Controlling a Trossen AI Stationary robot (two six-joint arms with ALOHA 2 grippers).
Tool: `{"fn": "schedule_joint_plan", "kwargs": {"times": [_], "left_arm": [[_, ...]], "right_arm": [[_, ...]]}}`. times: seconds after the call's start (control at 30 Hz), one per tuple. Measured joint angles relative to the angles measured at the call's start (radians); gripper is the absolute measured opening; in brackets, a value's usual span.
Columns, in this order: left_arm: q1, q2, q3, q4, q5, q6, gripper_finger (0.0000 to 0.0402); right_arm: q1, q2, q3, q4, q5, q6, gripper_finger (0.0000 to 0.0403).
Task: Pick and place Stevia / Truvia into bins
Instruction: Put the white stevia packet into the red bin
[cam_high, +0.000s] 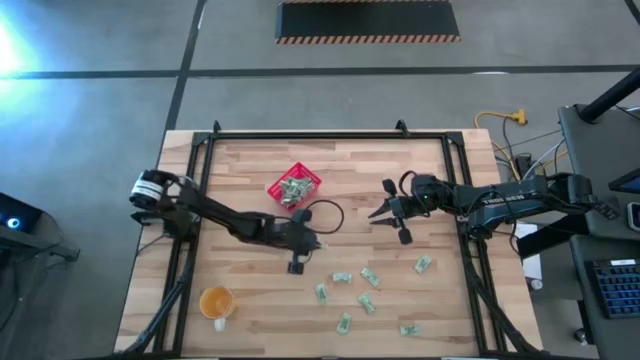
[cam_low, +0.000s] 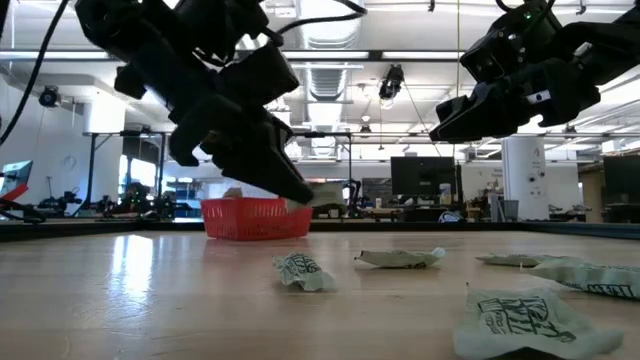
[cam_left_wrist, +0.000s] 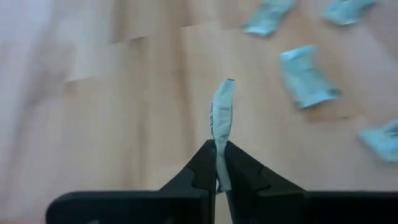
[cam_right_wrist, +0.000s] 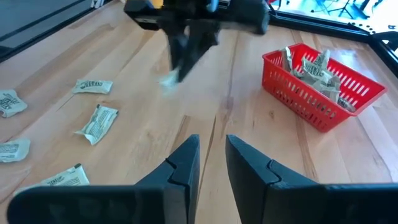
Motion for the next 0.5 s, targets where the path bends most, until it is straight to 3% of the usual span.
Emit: {"fn": "schedule_joint_plan", "kwargs": {"times": [0.13, 0.37, 0.5], "left_arm": [[0.0, -0.046, 0.003, -0.069, -0.156, 0.0, 0.0005], [0.001, -0.155, -0.002, -0.17, -0.341, 0.027, 0.0005], [0.003, -0.202, -0.006, -0.208, -0.508, 0.047, 0.0005]], "right_arm": [[0.0, 0.0, 0.0, 0.0, 0.002, 0.0, 0.007], [0.0, 0.0, -0.002, 0.004, 0.006, 0.003, 0.0071], [0.0, 0.0, -0.002, 0.004, 0.006, 0.003, 0.0066]]}}
